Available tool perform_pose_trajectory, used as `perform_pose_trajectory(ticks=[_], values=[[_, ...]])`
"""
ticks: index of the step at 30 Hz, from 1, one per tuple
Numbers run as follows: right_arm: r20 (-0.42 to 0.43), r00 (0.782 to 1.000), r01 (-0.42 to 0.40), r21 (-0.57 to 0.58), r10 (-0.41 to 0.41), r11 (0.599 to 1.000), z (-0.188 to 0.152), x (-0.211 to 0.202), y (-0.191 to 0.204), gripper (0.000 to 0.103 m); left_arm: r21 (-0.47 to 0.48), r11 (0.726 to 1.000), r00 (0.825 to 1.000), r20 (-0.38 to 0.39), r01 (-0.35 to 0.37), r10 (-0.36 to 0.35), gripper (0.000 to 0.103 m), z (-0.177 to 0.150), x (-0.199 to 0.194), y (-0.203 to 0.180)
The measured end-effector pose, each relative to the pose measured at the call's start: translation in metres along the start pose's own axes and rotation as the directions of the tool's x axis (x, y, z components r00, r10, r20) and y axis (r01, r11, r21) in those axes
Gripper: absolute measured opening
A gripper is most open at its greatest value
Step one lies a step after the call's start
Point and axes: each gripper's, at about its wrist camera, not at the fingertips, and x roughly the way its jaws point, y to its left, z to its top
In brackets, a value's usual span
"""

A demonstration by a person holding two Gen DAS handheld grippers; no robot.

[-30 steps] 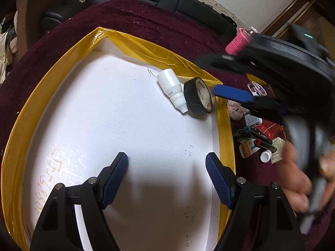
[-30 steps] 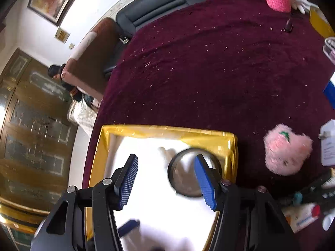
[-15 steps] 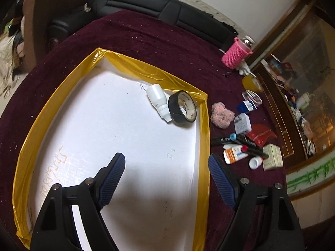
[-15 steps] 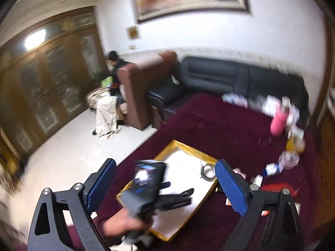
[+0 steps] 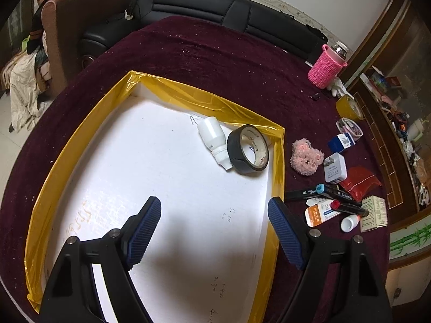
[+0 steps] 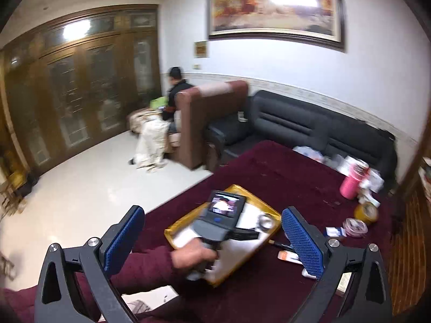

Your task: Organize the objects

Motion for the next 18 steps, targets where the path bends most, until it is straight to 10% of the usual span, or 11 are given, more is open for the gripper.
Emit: perform_pose_trajectory(ticks=[6, 11, 18], values=[[-0.045, 0.996, 0.080, 0.173, -0.073, 0.982, -0.031, 0.020, -0.078, 0.103, 0.117, 0.975, 0.982, 0.016, -0.191, 0.190, 0.081, 0.002, 0.017, -0.007], [-0.187, 0.982, 0.107, 0.477, -0.018, 0.873, -0.084, 0.067, -0.171, 0.103, 0.243, 0.920, 0.950, 0.032, -0.308, 0.310, 0.081, 0.006, 0.043, -0.020], [-0.194, 0.981, 0.134, 0.613, -0.015, 0.779, -0.125, 0.081, -0.217, 0.103, 0.298, 0.858, 0.906, 0.075, -0.419, 0.417, 0.083, 0.023, 0.070, -0.029]])
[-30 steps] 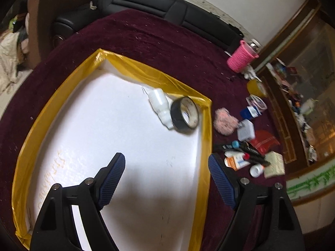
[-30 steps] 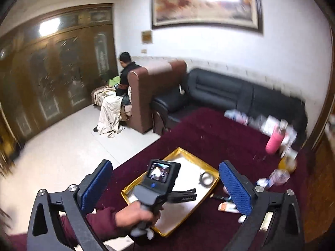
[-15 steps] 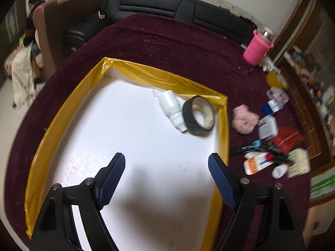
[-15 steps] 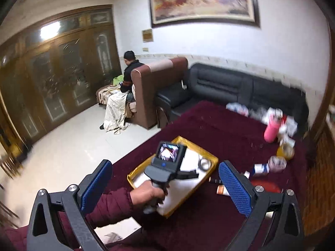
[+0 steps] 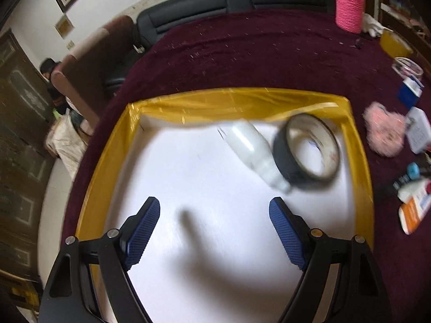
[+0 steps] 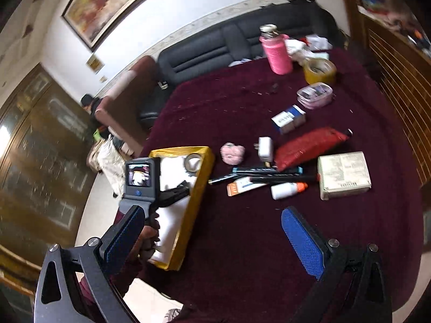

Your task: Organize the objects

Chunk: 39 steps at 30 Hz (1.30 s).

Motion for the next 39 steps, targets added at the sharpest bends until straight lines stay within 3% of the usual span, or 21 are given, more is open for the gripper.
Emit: perform_pose_trajectory(ticks=[5, 9, 12, 15, 18, 23, 27, 30, 33, 34, 35, 37, 39], values=[[-0.019, 1.000, 0.006, 0.041, -0.005, 0.999, -0.007, 0.013, -0.015, 0.103, -0.006, 0.998, 0.998, 0.012, -0.068, 0.068, 0.083, 0.011, 0.009, 0.010], [-0.018, 0.999, 0.034, 0.037, -0.034, 0.999, -0.010, 0.024, -0.023, 0.103, -0.049, 0.998, 0.999, 0.005, -0.034, 0.034, 0.083, 0.009, 0.008, 0.027], [-0.015, 0.998, 0.058, 0.043, -0.058, 0.997, -0.012, 0.033, -0.032, 0.103, -0.050, 0.997, 0.998, 0.015, -0.055, 0.056, 0.083, 0.011, 0.007, 0.033], [-0.035, 0.997, 0.066, 0.075, -0.064, 0.995, -0.017, 0.046, -0.043, 0.103, -0.005, 1.000, 0.998, 0.051, 0.021, -0.021, 0.083, 0.010, 0.000, 0.024], [-0.067, 0.996, 0.062, 0.113, -0.055, 0.992, -0.025, 0.056, -0.052, 0.103, 0.034, 0.998, 0.994, 0.095, 0.053, -0.056, 0.083, 0.006, -0.012, 0.007], [-0.084, 0.995, 0.066, 0.147, -0.054, 0.987, -0.033, 0.064, -0.060, 0.103, 0.061, 0.997, 0.992, 0.115, -0.050, 0.042, 0.084, 0.013, -0.004, -0.007], [-0.081, 0.995, 0.073, 0.144, -0.062, 0.987, -0.037, 0.064, -0.061, 0.103, -0.008, 0.994, 0.988, 0.103, -0.112, 0.112, 0.084, 0.019, 0.006, 0.015], [-0.086, 0.994, 0.072, 0.137, -0.061, 0.988, -0.040, 0.068, -0.062, 0.103, -0.052, 0.996, 0.994, 0.087, -0.067, 0.072, 0.084, 0.017, 0.002, 0.031], [-0.081, 0.994, 0.085, 0.121, -0.076, 0.989, -0.042, 0.071, -0.061, 0.103, -0.057, 0.998, 0.993, 0.119, 0.003, 0.004, 0.084, 0.015, -0.012, 0.037], [-0.075, 0.993, 0.096, 0.118, -0.087, 0.988, -0.042, 0.072, -0.062, 0.103, -0.033, 0.999, 0.991, 0.129, -0.012, 0.017, 0.085, 0.015, -0.014, 0.033], [-0.068, 0.993, 0.106, 0.118, -0.098, 0.987, -0.042, 0.073, -0.062, 0.103, -0.015, 0.997, 0.988, 0.138, -0.071, 0.072, 0.085, 0.018, -0.014, 0.030], [-0.062, 0.993, 0.108, 0.127, -0.101, 0.986, -0.043, 0.075, -0.064, 0.103, -0.055, 0.990, 0.978, 0.158, -0.127, 0.134, 0.085, 0.023, -0.014, 0.035], [-0.062, 0.994, 0.100, 0.134, -0.092, 0.986, -0.046, 0.076, -0.066, 0.103, -0.129, 0.990, 0.977, 0.195, -0.065, 0.090, 0.085, 0.033, -0.017, 0.043]])
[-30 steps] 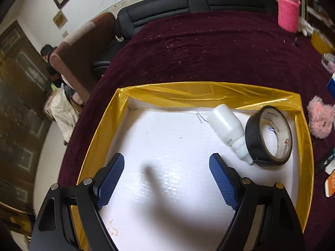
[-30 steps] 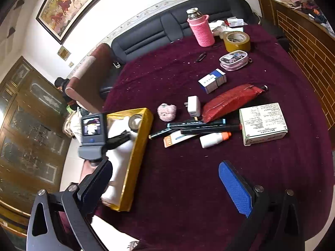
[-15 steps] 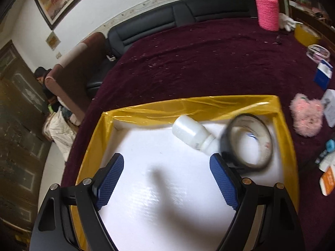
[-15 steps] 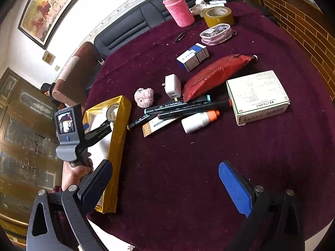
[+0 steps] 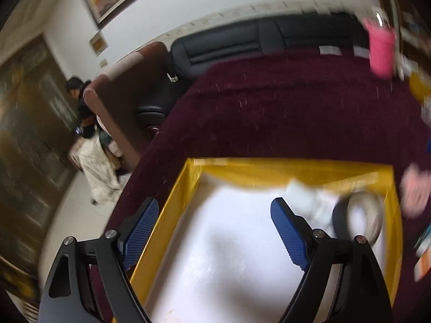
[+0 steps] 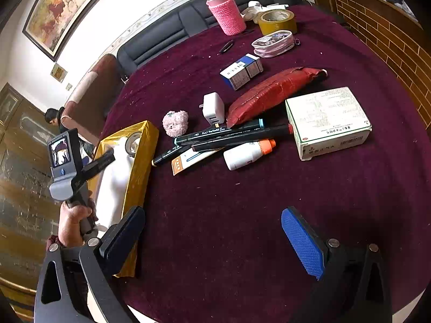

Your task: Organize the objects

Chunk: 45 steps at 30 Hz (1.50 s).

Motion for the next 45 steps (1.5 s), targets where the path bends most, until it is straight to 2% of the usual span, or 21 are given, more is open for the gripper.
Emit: perform_pose_trajectory(ticks=[2, 3, 5, 7, 11, 15, 18, 20, 22, 23, 25, 28, 31, 33, 35, 39, 40, 42, 45], values=[[-0.008, 1.000, 0.006, 0.008, -0.006, 1.000, -0.004, 0.004, -0.003, 0.103, 0.000, 0.999, 0.999, -0.009, 0.033, -0.033, 0.085, 0.009, 0.005, -0.006], [-0.013, 1.000, 0.008, 0.015, -0.007, 1.000, -0.005, 0.006, -0.005, 0.103, 0.026, 0.999, 1.000, -0.024, 0.022, -0.021, 0.085, 0.015, 0.011, -0.014], [-0.023, 1.000, 0.005, 0.031, -0.004, 0.999, -0.007, 0.010, -0.009, 0.103, 0.098, 0.995, 0.999, -0.033, -0.020, 0.023, 0.085, 0.020, 0.020, -0.030], [-0.029, 1.000, 0.003, 0.036, -0.002, 0.999, -0.009, 0.012, -0.010, 0.103, 0.216, 0.973, 0.992, -0.074, -0.080, 0.098, 0.085, 0.019, 0.035, -0.049], [-0.015, 1.000, 0.004, 0.043, -0.003, 0.999, -0.009, 0.010, -0.015, 0.103, 0.257, 0.964, 0.992, -0.089, -0.062, 0.088, 0.085, 0.012, 0.029, -0.050], [-0.001, 1.000, 0.000, 0.056, 0.000, 0.998, -0.004, 0.011, -0.020, 0.103, 0.217, 0.973, 0.996, -0.026, -0.076, 0.083, 0.085, 0.003, 0.005, -0.032], [-0.007, 1.000, -0.011, 0.071, 0.012, 0.997, -0.003, 0.017, -0.023, 0.103, 0.224, 0.974, 0.997, -0.055, -0.035, 0.049, 0.086, -0.005, 0.007, -0.025], [-0.022, 0.999, -0.022, 0.077, 0.024, 0.997, -0.004, 0.022, -0.024, 0.103, 0.260, 0.965, 0.999, -0.045, 0.027, -0.016, 0.085, -0.012, 0.006, -0.031], [-0.032, 0.999, -0.025, 0.078, 0.027, 0.997, -0.006, 0.024, -0.025, 0.103, 0.320, 0.942, 0.995, -0.013, 0.098, -0.099, 0.085, -0.017, 0.002, -0.038], [-0.035, 0.999, -0.023, 0.078, 0.025, 0.997, -0.007, 0.025, -0.026, 0.103, 0.352, 0.930, 0.993, 0.005, 0.109, -0.119, 0.085, -0.020, -0.001, -0.044], [-0.030, 0.999, -0.013, 0.083, 0.015, 0.996, -0.007, 0.024, -0.028, 0.103, 0.405, 0.910, 0.993, 0.038, 0.087, -0.112, 0.085, -0.023, -0.005, -0.052], [-0.015, 1.000, -0.008, 0.092, 0.010, 0.996, -0.007, 0.021, -0.031, 0.103, 0.388, 0.913, 0.990, 0.004, 0.130, -0.143, 0.085, -0.022, -0.006, -0.049], [-0.010, 1.000, -0.011, 0.102, 0.012, 0.995, -0.008, 0.019, -0.034, 0.103, 0.302, 0.941, 0.987, -0.005, 0.154, -0.160, 0.085, -0.020, -0.014, -0.033], [-0.014, 1.000, -0.010, 0.102, 0.011, 0.995, -0.008, 0.020, -0.034, 0.103, 0.239, 0.944, 0.973, -0.017, 0.227, -0.230, 0.085, -0.021, -0.024, -0.021], [-0.020, 1.000, -0.013, 0.104, 0.015, 0.995, -0.008, 0.023, -0.033, 0.103, 0.237, 0.930, 0.959, -0.030, 0.280, -0.281, 0.085, -0.027, -0.031, -0.020], [-0.027, 0.999, -0.017, 0.100, 0.020, 0.995, -0.009, 0.025, -0.031, 0.103, 0.380, 0.891, 0.969, -0.071, 0.247, -0.238, 0.085, -0.046, -0.028, -0.047], [-0.028, 0.999, -0.016, 0.099, 0.019, 0.995, -0.009, 0.025, -0.030, 0.103, 0.418, 0.885, 0.978, -0.078, 0.206, -0.191, 0.085, -0.048, -0.021, -0.056], [-0.029, 0.999, -0.015, 0.097, 0.018, 0.995, -0.010, 0.025, -0.029, 0.103, 0.422, 0.896, 0.990, -0.064, 0.141, -0.125, 0.085, -0.045, -0.010, -0.063], [-0.026, 1.000, -0.013, 0.100, 0.016, 0.995, -0.012, 0.022, -0.030, 0.103, 0.319, 0.935, 0.988, -0.065, 0.155, -0.142, 0.085, -0.029, -0.004, -0.053]])
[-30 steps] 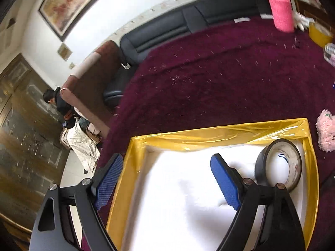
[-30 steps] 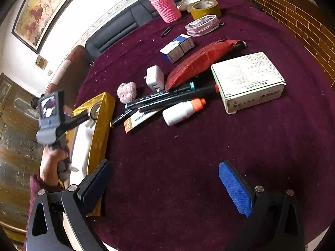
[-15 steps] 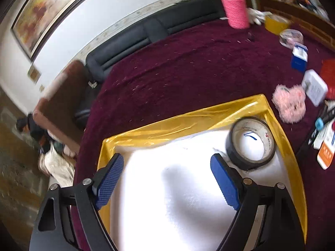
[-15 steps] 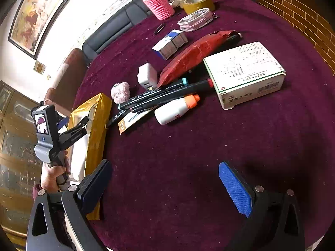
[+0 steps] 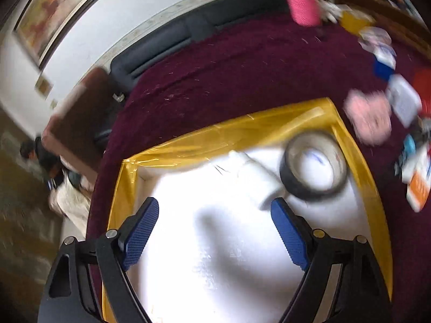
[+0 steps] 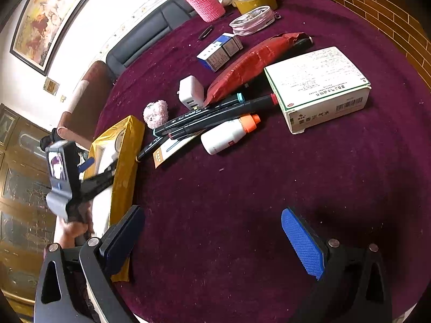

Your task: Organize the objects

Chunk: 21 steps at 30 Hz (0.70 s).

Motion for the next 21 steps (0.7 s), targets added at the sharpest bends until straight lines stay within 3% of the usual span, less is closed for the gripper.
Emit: perform_pose_trajectory(ticks=[2, 5, 8, 9, 10, 11, 12, 13, 14, 15, 16, 17, 19, 21], values=[[0.006, 1.000, 0.003, 0.004, -0.003, 1.000, 0.000, -0.003, -0.003, 0.103, -0.041, 0.999, 1.000, 0.017, 0.026, -0.026, 0.085, 0.002, -0.010, 0.008], [0.032, 0.999, 0.013, 0.006, -0.013, 1.000, 0.004, -0.008, -0.009, 0.103, -0.064, 0.998, 0.998, 0.061, 0.013, -0.009, 0.085, 0.002, -0.033, 0.015], [0.095, 0.995, 0.003, -0.017, -0.001, 1.000, 0.011, -0.021, -0.012, 0.103, -0.097, 0.987, 0.984, 0.137, 0.125, -0.111, 0.087, -0.002, -0.072, 0.017], [0.143, 0.989, -0.024, -0.032, 0.028, 0.999, 0.011, -0.031, -0.011, 0.103, -0.087, 0.975, 0.967, 0.176, 0.203, -0.186, 0.089, -0.002, -0.089, 0.011], [0.213, 0.975, -0.054, -0.054, 0.065, 0.997, 0.011, -0.043, -0.009, 0.103, -0.072, 0.968, 0.955, 0.195, 0.241, -0.223, 0.093, -0.001, -0.099, 0.004], [0.329, 0.938, -0.085, -0.086, 0.109, 0.993, 0.008, -0.062, -0.008, 0.103, -0.046, 0.961, 0.943, 0.208, 0.274, -0.259, 0.095, 0.001, -0.107, -0.006], [0.384, 0.913, -0.103, -0.103, 0.135, 0.989, 0.005, -0.070, -0.009, 0.103, -0.012, 0.953, 0.933, 0.210, 0.301, -0.292, 0.095, 0.003, -0.112, -0.019], [0.448, 0.873, -0.151, -0.131, 0.194, 0.980, 0.002, -0.078, -0.013, 0.103, 0.025, 0.946, 0.925, 0.202, 0.323, -0.321, 0.095, 0.005, -0.114, -0.034], [0.456, 0.859, -0.186, -0.147, 0.233, 0.972, 0.003, -0.078, -0.018, 0.103, 0.059, 0.939, 0.920, 0.190, 0.338, -0.343, 0.095, 0.007, -0.113, -0.049], [0.428, 0.874, -0.190, -0.131, 0.228, 0.973, 0.007, -0.071, -0.024, 0.103, 0.083, 0.936, 0.919, 0.179, 0.342, -0.352, 0.095, 0.008, -0.111, -0.062], [0.344, 0.931, -0.113, -0.053, 0.124, 0.992, 0.014, -0.055, -0.036, 0.103, 0.116, 0.934, 0.921, 0.164, 0.339, -0.355, 0.095, 0.008, -0.107, -0.079], [0.302, 0.951, -0.062, -0.010, 0.062, 0.998, 0.017, -0.045, -0.045, 0.103, 0.140, 0.931, 0.921, 0.154, 0.338, -0.357, 0.095, 0.007, -0.104, -0.091], [0.301, 0.953, -0.039, 0.005, 0.035, 0.999, 0.017, -0.031, -0.062, 0.103, 0.194, 0.919, 0.920, 0.124, 0.344, -0.371, 0.095, 0.008, -0.094, -0.117], [0.347, 0.937, 0.041, -0.008, -0.036, 0.999, 0.016, -0.026, -0.073, 0.103, 0.234, 0.911, 0.922, 0.109, 0.340, -0.372, 0.095, 0.012, -0.086, -0.134]])
